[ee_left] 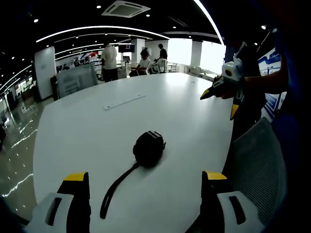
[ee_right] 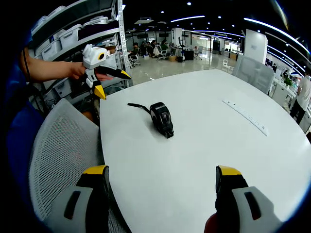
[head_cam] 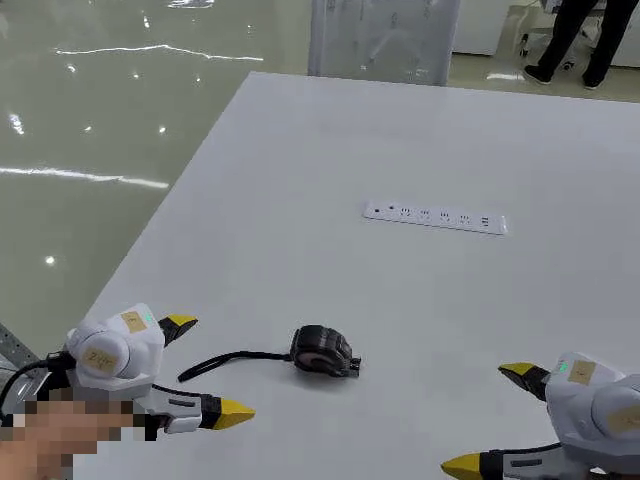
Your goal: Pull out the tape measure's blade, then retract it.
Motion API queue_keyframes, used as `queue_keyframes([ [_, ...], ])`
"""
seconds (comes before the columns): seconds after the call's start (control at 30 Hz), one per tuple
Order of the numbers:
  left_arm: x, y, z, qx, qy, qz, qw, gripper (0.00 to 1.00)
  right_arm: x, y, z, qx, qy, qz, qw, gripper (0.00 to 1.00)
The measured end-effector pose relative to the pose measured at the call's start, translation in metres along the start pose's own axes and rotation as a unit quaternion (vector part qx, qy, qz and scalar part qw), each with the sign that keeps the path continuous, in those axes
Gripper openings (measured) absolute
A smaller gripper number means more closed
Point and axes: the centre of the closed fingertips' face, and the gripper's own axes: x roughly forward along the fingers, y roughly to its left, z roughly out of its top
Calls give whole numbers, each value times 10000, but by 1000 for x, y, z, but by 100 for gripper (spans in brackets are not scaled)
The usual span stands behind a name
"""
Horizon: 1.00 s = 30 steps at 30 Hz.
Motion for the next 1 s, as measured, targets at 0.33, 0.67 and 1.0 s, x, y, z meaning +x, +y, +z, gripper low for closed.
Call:
queue_keyframes([
  [0.33,24,-12,1,223,184,-225,9993,88,23,1,3,-385,121,180,9990,79],
  [0.67,51,-23,12,439,194,-471,9977,85,47,6,7,-526,165,399,9977,77],
  [1.0,71,-23,16,753,315,-609,9948,81,63,0,8,-693,228,469,9962,72],
])
